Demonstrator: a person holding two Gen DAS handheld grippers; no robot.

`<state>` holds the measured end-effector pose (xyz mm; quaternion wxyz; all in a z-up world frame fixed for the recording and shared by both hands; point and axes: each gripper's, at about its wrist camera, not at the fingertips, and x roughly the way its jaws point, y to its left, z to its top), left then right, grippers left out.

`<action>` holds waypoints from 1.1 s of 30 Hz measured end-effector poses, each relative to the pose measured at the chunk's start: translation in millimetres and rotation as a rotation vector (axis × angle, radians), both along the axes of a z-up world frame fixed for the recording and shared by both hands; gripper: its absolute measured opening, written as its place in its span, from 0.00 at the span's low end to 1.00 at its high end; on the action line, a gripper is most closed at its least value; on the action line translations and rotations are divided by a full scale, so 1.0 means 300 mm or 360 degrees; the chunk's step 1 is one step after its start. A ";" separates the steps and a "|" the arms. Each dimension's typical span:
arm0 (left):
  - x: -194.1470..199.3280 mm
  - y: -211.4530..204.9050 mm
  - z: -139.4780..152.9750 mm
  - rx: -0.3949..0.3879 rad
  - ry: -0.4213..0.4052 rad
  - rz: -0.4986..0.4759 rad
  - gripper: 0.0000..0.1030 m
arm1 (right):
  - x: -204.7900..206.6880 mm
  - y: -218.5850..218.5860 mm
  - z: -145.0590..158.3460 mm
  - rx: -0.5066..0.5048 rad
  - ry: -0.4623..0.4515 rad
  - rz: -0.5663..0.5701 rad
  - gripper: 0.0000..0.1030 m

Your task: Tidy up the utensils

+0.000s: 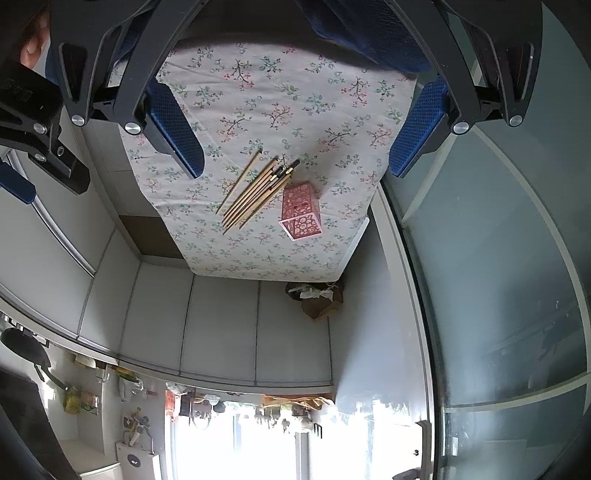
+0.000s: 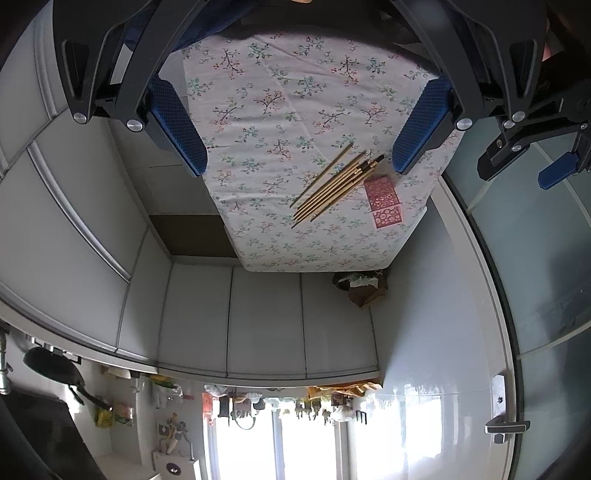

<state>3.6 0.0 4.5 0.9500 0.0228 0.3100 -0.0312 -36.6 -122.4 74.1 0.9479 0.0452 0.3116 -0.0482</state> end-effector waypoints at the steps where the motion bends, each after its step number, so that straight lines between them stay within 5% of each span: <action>1: 0.003 0.003 -0.002 0.0000 -0.0001 0.0006 0.93 | 0.001 0.001 -0.001 0.0001 0.0001 0.0001 0.95; 33: -0.003 -0.001 0.009 -0.0023 -0.0007 -0.0017 0.93 | 0.003 0.021 -0.003 0.0019 0.0006 0.0006 0.95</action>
